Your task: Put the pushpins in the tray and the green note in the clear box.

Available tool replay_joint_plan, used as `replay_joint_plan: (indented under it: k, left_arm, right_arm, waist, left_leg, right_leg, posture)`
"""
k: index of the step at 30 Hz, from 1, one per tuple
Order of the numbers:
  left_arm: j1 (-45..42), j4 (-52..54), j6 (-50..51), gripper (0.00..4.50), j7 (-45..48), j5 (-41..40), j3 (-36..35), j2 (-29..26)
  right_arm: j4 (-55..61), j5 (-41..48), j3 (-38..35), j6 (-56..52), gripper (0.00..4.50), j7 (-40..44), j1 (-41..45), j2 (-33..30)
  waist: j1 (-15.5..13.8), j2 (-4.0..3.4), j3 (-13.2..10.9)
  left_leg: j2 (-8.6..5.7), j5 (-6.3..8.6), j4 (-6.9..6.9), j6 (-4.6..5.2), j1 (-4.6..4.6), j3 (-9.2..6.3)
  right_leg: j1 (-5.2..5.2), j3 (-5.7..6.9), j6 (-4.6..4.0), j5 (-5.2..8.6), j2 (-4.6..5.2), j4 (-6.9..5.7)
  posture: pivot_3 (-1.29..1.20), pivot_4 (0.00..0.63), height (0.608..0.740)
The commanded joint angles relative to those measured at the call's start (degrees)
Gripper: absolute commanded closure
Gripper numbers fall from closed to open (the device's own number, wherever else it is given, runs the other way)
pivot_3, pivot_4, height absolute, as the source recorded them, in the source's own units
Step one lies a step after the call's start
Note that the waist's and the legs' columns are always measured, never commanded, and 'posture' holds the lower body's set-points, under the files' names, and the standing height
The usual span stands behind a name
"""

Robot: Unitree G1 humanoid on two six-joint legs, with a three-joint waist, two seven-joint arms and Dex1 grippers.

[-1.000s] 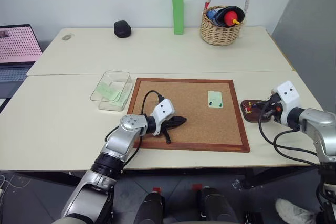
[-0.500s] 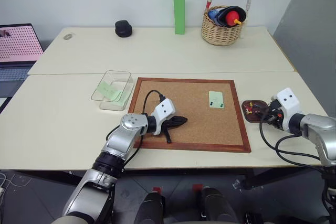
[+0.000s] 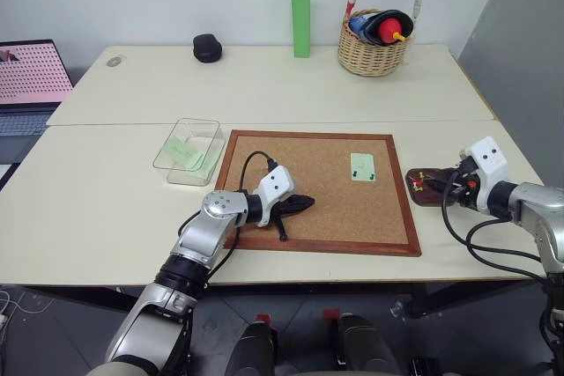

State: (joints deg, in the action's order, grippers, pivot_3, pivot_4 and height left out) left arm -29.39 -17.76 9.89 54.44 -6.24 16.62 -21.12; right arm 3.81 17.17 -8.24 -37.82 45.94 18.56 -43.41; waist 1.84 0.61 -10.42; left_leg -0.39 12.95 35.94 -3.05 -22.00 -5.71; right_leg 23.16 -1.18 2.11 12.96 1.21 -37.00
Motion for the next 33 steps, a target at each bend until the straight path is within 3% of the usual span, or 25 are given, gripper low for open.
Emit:
replay_joint_plan:
  k: [1, 9, 19, 21, 30, 33]
  left_arm:
    - [1.08, -3.78, 1.71, 4.5, -0.19, 2.86, 1.95, -0.13]
    - [1.04, -3.54, 1.85, 4.5, -0.28, 2.89, 2.03, -0.1]
    - [2.11, -2.29, 2.33, 4.5, -0.66, 2.62, 1.41, -1.07]
    - [2.2, -2.17, 2.42, 4.5, -0.72, 2.67, 1.38, -1.11]
    - [2.31, -2.15, 2.28, 4.5, -0.75, 2.87, 1.59, -1.0]
    - [2.3, -2.06, 2.3, 4.5, -0.78, 2.92, 1.67, -0.97]
  right_arm:
    - [2.86, 1.1, 1.98, 3.42, 2.61, -1.1, 1.62, 4.53]
    - [-7.8, -5.24, 8.33, 13.41, 2.61, -6.97, 6.6, 14.13]
    - [-14.79, -7.28, 9.28, 17.63, 2.61, -7.05, 8.06, 15.63]
    - [-14.93, -7.14, 9.16, 17.62, 2.78, -6.89, 7.93, 15.58]
    - [-12.92, -6.0, 9.03, 16.13, 4.4, -5.53, 6.78, 15.55]
    - [-12.25, -5.77, 9.07, 15.59, 4.49, -5.1, 6.56, 15.47]
  waist:
    - [0.0, 0.04, 0.02]
    - [0.0, 0.06, 0.04]
    - [0.0, 0.05, 0.04]
    - [0.0, 0.04, 0.04]
    - [0.01, 0.05, 0.04]
    - [0.01, 0.05, 0.04]
  left_leg:
    - [0.0, 0.0, 0.0, 0.0, 0.0, -0.01]
    - [-0.01, 0.0, 0.0, 0.0, 0.0, -0.01]
    - [0.0, 0.0, -0.02, 0.0, 0.01, -0.01]
    - [0.0, 0.0, -0.02, 0.0, 0.01, -0.02]
    - [0.0, 0.0, -0.02, 0.0, 0.01, -0.02]
    - [0.0, 0.0, -0.02, 0.0, 0.01, -0.02]
  right_leg:
    - [0.0, 0.01, 0.01, 0.0, 0.0, 0.01]
    - [0.0, 0.01, 0.01, -0.01, 0.01, 0.01]
    - [0.0, 0.01, 0.03, -0.02, 0.0, -0.01]
    - [0.0, 0.01, 0.03, -0.02, 0.0, -0.02]
    - [0.0, 0.01, 0.03, -0.03, 0.0, -0.02]
    - [0.0, 0.01, 0.03, -0.03, 0.0, -0.02]
  posture:
    - [0.0, 0.15, 0.74]
    - [0.0, 0.15, 0.74]
    - [0.0, 0.15, 0.74]
    - [0.0, 0.15, 0.74]
    - [0.0, 0.15, 0.74]
    - [0.0, 0.15, 0.74]
